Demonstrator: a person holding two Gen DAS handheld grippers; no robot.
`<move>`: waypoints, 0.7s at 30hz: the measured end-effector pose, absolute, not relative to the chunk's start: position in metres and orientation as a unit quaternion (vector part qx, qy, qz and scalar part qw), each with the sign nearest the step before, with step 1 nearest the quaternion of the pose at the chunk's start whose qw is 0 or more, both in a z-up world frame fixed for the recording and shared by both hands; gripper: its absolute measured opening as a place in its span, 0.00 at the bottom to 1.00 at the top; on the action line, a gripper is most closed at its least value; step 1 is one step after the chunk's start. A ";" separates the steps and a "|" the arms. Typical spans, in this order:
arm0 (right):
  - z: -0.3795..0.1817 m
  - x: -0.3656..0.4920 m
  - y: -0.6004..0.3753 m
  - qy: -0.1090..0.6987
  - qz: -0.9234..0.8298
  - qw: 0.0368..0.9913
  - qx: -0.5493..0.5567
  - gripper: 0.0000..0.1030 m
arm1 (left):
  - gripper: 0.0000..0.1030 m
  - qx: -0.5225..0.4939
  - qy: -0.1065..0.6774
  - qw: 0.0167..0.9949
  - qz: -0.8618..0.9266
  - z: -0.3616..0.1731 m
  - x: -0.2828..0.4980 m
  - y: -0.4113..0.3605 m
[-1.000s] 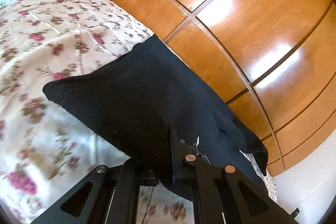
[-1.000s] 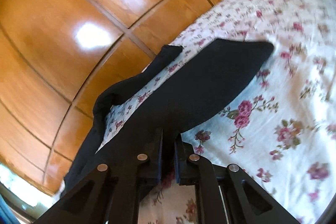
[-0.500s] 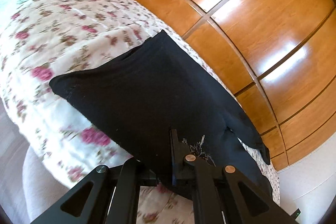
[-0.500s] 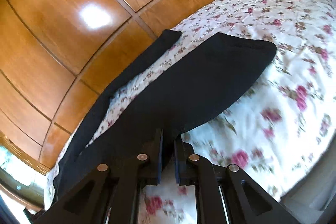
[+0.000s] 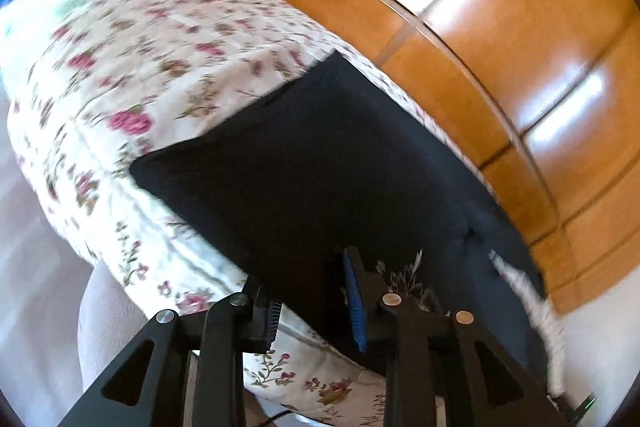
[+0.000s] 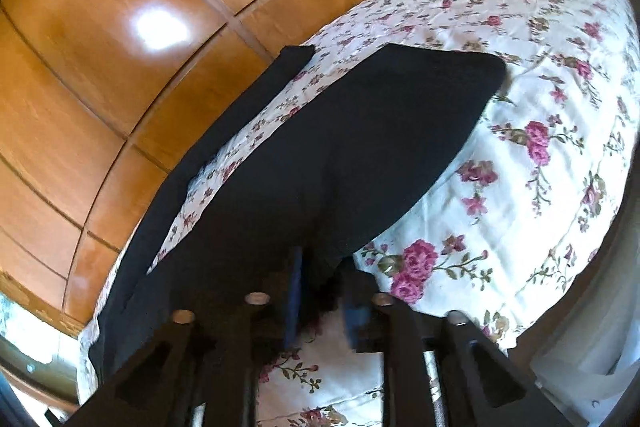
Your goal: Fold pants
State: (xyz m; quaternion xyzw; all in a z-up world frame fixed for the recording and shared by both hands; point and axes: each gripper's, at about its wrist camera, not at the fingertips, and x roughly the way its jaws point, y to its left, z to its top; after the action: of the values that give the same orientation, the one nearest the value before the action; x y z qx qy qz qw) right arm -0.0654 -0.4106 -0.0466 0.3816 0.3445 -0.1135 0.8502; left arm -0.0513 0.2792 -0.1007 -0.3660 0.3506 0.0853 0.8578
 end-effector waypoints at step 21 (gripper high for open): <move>-0.004 0.056 -0.279 0.362 -0.025 0.925 0.111 0.43 | 0.56 -0.366 0.295 0.873 0.126 -0.047 0.028 0.321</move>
State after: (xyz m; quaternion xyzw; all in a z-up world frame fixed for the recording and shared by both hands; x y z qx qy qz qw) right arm 0.0563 -0.2788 -0.0037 0.1113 0.3621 -0.0252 0.9251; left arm 0.0275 0.3205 -0.0472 -0.3661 0.2953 0.1263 0.8734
